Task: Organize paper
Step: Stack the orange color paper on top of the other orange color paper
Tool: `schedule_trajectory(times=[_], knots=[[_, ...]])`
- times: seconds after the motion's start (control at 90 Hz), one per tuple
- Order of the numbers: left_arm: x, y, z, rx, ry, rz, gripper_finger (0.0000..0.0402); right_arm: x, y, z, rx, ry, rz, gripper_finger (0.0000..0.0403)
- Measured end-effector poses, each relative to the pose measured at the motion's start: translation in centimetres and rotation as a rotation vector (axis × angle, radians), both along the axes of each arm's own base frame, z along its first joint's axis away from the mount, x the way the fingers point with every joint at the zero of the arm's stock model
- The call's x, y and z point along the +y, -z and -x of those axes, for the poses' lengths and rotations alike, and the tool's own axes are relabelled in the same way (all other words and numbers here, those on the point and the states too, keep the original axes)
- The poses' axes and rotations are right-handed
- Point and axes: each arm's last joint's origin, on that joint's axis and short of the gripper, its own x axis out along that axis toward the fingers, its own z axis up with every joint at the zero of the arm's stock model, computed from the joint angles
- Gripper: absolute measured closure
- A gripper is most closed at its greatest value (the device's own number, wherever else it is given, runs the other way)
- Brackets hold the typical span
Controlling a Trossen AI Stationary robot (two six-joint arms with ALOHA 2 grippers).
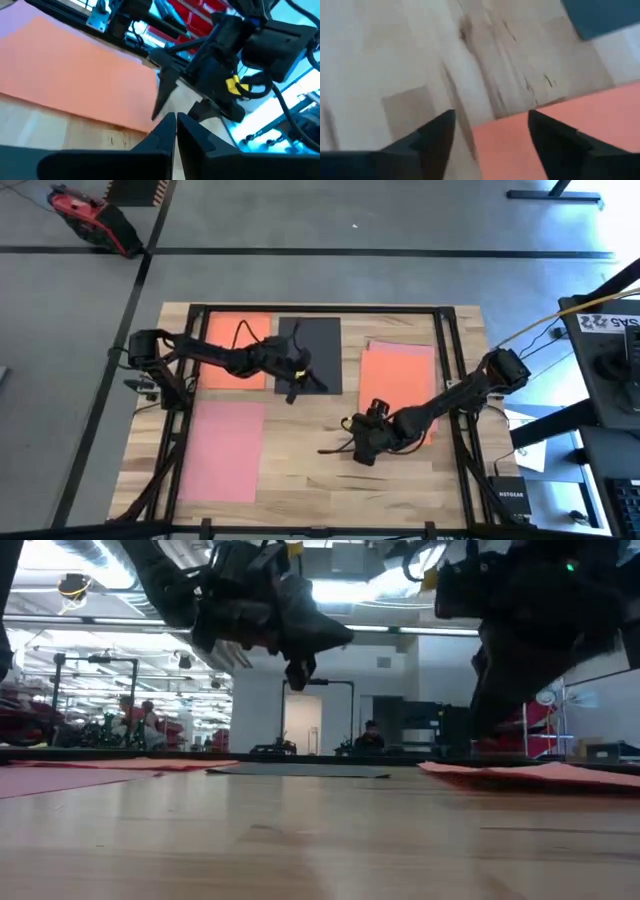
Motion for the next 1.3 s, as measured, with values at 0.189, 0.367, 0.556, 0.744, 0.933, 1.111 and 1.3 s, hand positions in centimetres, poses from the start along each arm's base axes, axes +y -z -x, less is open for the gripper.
schedule_trajectory(times=[0.189,0.367,0.556,0.744,0.933,1.111,1.3], knots=[[-0.6,0.4,0.0,0.033,0.026,-0.022,0.0402,1.2,2.1,0.3,0.042,0.01,0.043,0.0117],[-1.2,0.4,0.0,0.03,0.049,-0.042,0.0402,1.1,3.1,0.6,0.051,0.077,0.143,0.0134],[-1.3,0.5,0.0,0.036,0.054,-0.046,0.0402,0.9,3.4,0.7,0.057,0.093,0.171,0.0244],[-1.4,0.1,0.1,0.022,0.053,-0.045,0.0402,1.3,1.7,0.0,0.09,0.081,0.197,0.0389],[-1.3,-1.6,0.5,-0.019,0.034,-0.026,0.0402,1.9,-1.1,-1.4,0.084,0.05,0.208,0.0392],[-0.7,-3.9,1.4,-0.071,-0.005,-0.007,0.0402,1.2,-3.1,-3.0,0.061,0.056,0.21,0.04],[-0.5,-4.2,2.4,-0.05,0.016,-0.187,0.0402,-0.4,-4.9,-4.9,0.044,0.022,0.218,0.0402]])
